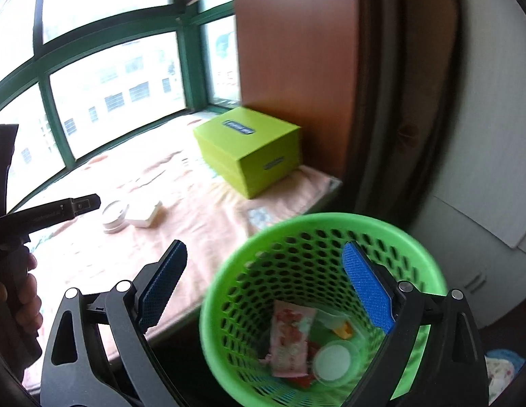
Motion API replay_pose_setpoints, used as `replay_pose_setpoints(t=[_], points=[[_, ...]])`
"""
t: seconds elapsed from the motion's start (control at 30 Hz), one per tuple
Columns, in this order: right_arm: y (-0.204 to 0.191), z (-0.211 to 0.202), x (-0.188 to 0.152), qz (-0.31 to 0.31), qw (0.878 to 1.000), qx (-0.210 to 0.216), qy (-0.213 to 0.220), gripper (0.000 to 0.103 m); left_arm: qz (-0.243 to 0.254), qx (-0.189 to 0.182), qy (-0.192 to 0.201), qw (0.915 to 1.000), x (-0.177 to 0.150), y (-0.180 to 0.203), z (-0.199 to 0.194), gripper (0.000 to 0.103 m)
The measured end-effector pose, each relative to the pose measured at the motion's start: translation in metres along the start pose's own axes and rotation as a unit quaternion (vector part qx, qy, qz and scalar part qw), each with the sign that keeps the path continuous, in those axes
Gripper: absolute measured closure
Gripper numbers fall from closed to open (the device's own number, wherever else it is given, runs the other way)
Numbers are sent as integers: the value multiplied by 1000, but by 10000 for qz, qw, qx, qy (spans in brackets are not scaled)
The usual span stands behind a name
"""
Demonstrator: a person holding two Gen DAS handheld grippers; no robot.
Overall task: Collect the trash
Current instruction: 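Move both open tools back over the bed, then grasp the white foam block with the right tool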
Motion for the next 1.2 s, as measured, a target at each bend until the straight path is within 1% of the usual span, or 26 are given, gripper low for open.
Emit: replay_pose_setpoints(t=[0.1,0.27,0.5,0.7,0.83,1.0,1.2], points=[[-22,17,1,-92,9997,209,-98,11,-187,258,84,9995,6,-33,-4,43],[-58,45,3,-163,9977,595,-263,11,-486,557,198,9971,12,-76,-13,43],[-108,93,1,-266,9929,999,-596,13,-695,819,215,9940,9,-112,-19,43],[-146,131,-3,-366,9890,1131,-875,18,-815,900,175,9925,5,-134,-18,43],[-167,156,-5,-452,9878,1099,-1006,19,-902,947,183,9912,5,-146,-16,43],[-183,182,-12,-537,9863,1006,-1196,20,-981,987,201,9901,7,-158,-14,43],[-192,210,-20,-474,9836,950,-1461,20,-1033,1013,139,9894,5,-169,-8,43]])
Point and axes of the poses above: each gripper's, at about its wrist camera, not at the fingertips, and z roughly the way its jaws point, y to its right, x to its top, the point moved 5 cm from there along z, roughly the way its jaws point, and after that the axes turned 7 degrees about y, right-handed, at the moved point
